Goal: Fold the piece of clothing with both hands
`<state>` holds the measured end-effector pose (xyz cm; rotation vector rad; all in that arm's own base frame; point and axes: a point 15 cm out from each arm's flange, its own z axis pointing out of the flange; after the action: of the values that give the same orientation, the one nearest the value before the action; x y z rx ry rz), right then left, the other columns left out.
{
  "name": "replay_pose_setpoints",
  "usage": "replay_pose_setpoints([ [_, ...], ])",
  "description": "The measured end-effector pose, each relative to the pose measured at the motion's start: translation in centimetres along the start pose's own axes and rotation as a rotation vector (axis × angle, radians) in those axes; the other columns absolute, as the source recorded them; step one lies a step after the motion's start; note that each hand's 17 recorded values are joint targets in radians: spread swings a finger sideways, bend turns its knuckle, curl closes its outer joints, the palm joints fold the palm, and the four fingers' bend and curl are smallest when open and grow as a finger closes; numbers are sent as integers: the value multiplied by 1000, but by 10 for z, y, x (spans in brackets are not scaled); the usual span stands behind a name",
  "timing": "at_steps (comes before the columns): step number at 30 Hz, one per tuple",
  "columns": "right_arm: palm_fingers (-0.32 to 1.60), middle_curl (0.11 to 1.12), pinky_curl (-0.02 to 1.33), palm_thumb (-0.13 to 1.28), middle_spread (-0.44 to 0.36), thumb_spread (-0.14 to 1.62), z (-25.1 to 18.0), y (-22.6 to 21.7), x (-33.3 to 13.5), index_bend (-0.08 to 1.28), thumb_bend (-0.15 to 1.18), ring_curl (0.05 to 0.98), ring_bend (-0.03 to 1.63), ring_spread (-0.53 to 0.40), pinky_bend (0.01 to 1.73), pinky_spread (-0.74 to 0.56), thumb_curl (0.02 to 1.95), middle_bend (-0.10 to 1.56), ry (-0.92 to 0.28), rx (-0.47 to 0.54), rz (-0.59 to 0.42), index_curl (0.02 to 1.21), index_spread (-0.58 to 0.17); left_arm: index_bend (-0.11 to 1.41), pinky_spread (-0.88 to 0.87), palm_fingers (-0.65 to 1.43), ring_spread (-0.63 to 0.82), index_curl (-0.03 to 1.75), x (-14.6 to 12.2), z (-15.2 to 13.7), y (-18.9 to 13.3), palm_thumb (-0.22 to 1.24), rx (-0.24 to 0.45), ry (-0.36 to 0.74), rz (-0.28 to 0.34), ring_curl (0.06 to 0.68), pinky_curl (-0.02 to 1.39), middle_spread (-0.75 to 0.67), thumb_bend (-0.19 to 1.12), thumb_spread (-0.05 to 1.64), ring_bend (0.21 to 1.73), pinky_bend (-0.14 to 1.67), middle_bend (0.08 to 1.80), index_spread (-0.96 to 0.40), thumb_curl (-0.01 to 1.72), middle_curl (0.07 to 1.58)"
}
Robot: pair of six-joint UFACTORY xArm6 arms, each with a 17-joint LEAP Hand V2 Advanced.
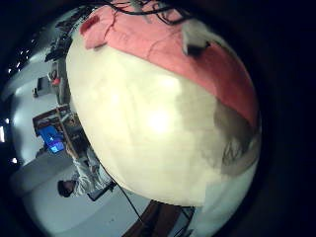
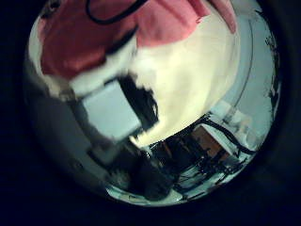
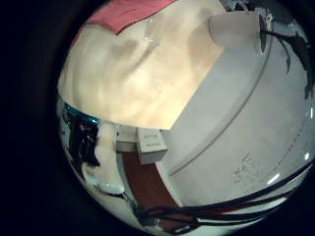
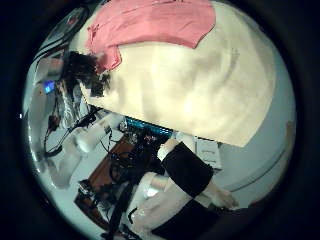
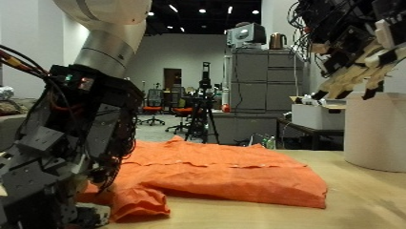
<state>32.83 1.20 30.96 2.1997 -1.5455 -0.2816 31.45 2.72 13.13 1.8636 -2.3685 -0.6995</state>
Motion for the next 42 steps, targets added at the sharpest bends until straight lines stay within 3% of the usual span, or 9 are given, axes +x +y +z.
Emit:
replay_pose_setpoints([
  [3, 167, 323, 314, 441, 57, 1367, 6, -13, -1, 155, -8, 265, 277, 169, 298, 265, 211, 194, 7, 9, -11, 292, -308, 236, -586, 1224, -464, 297, -2, -1, 0, 675, 10, -7, -4, 298, 476, -449, 23, 987, 694, 889, 697, -346, 350, 470],
  [8, 201, 335, 312, 428, 43, 1317, 24, -46, -3, 142, -17, 282, 339, 144, 292, 243, 217, 210, 2, 8, -26, 278, -275, 320, -698, 1224, -583, 366, -6, -7, 4, 751, 0, -16, -14, 335, 487, -551, 0, 1002, 758, 959, 824, -476, 349, 522],
  [18, 311, 366, 302, 457, 6, 1185, 63, -122, -10, 159, -14, 307, 459, 39, 272, 140, 252, 272, 12, 53, -19, 270, -198, 357, -742, 1164, -625, 473, -17, -34, 15, 776, -15, -19, -27, 374, 489, -589, -20, 1009, 817, 1019, 903, -572, 330, 559],
  [31, 402, 400, 280, 514, -21, 1103, 117, -164, -37, 184, -14, 305, 498, -38, 220, 89, 285, 342, 29, -10, -30, 304, -189, 325, -741, 1146, -627, 573, -19, -45, 18, 779, -9, -13, -26, 389, 481, -594, -20, 1009, 824, 1046, 926, -609, 317, 569],
  [34, 493, 415, 272, 558, -45, 1090, 123, -167, -43, 188, -8, 310, 535, -84, 215, 35, 296, 377, 35, -27, -37, 314, -211, 311, -739, 1147, -627, 595, -18, -47, 19, 780, -9, -11, -28, 392, 478, -593, -20, 1009, 821, 1049, 931, -615, 315, 569],
  [38, 797, 443, 272, 642, -118, 1074, 123, -172, -46, 181, -1, 336, 668, -192, 330, -159, 318, 426, 51, -16, -18, 320, -278, 294, -741, 1144, -628, 624, -21, -50, 18, 780, -6, -8, -27, 396, 472, -592, -20, 1009, 819, 1049, 935, -622, 313, 568],
  [42, 1181, 505, 347, 747, -202, 1044, 122, -175, -46, 249, -3, 399, 779, -290, 589, -462, 347, 511, 59, -4, -20, 376, -370, 274, -744, 1143, -630, 655, -23, -56, 20, 781, -2, -9, -26, 400, 468, -586, -20, 1009, 819, 1047, 938, -630, 312, 568],
])
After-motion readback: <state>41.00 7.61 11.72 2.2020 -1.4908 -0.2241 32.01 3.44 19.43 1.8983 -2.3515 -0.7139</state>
